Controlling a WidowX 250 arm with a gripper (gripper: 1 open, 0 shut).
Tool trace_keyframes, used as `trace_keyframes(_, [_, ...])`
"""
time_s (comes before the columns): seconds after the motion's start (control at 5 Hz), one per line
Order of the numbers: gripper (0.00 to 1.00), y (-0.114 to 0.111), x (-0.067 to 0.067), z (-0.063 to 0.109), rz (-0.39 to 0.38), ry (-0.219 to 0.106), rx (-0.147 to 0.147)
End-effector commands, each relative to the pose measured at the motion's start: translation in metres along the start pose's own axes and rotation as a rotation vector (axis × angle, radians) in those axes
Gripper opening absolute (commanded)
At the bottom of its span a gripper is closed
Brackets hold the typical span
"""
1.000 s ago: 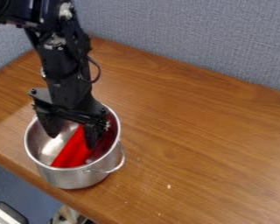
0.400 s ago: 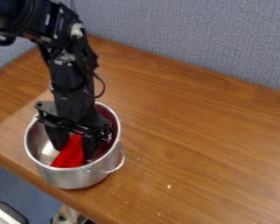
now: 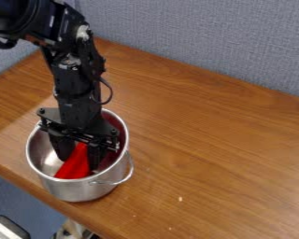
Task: Move the red object from the metal pot to the table
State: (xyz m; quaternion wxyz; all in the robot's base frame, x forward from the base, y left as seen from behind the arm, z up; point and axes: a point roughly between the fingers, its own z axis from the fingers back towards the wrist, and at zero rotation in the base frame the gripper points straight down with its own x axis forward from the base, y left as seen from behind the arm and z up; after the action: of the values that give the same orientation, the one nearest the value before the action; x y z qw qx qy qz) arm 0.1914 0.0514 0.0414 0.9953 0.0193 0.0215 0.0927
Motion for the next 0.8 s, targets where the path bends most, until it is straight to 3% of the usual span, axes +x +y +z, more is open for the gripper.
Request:
trace_keyframes(0.0, [0.0,-0.0007,0.0042,0.0058,-0.015,-0.018,0.007])
trace_keyframes(0.6, [0.0,-0.0022,0.0041,0.008,-0.014,-0.011,0.006])
